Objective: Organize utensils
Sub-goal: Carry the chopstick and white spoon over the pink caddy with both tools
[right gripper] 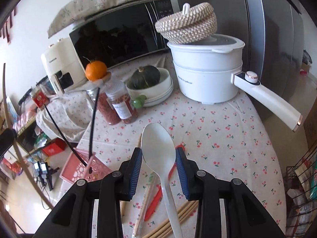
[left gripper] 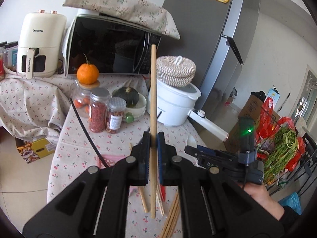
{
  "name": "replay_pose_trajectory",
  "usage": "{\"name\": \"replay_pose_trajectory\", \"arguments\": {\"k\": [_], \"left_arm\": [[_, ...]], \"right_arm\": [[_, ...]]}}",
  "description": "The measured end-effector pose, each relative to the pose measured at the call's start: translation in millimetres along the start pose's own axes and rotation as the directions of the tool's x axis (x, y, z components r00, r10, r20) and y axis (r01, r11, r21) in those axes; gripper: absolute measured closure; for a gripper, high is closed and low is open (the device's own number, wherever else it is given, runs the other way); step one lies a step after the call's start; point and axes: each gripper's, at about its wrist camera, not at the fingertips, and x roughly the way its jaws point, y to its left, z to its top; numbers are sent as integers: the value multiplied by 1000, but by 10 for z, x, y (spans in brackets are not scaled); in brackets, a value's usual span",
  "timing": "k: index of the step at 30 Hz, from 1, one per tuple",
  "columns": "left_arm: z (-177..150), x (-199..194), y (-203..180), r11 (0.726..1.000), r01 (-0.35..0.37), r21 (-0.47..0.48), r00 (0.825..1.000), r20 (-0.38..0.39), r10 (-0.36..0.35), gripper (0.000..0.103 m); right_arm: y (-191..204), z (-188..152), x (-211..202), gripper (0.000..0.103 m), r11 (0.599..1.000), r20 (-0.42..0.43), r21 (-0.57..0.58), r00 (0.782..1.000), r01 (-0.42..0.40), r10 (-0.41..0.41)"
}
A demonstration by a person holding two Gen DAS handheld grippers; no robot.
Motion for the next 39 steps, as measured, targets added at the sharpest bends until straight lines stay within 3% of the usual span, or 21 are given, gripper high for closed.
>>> {"name": "replay_pose_trajectory", "arguments": {"k": [5,14,21,27,29,33,37,39], "left_arm": [[42,-30,107,997,-79,18,978,194,74,95],[-96,282,351,980,-198,3,950,248,191,95],[-245,476,387,976,-215,42,958,202,202,95],[-321,495,463,982,-186,46,979,93,181,93],[-315,446,469,984,-171,42,984,51,169,84],[-302,284,474,985,-158,61,987,-30,160,76],[-311,104,562,981,-181,73,976,-113,188,54],[-340,31,644,979,-197,51,966,-159,202,51]], "right_arm": [[140,9,-163,68,1000,69,3,997,-27,27],[345,-15,-427,68,999,202,-3,978,-53,52],[528,-4,-593,68,996,318,7,944,-91,84],[673,3,-601,68,991,375,50,921,-127,100],[720,-1,-595,68,988,388,59,916,-140,107],[777,7,-542,68,974,437,127,892,-188,115],[897,19,-434,68,955,493,174,861,-240,127],[987,2,-378,68,956,517,167,847,-239,121]]}}
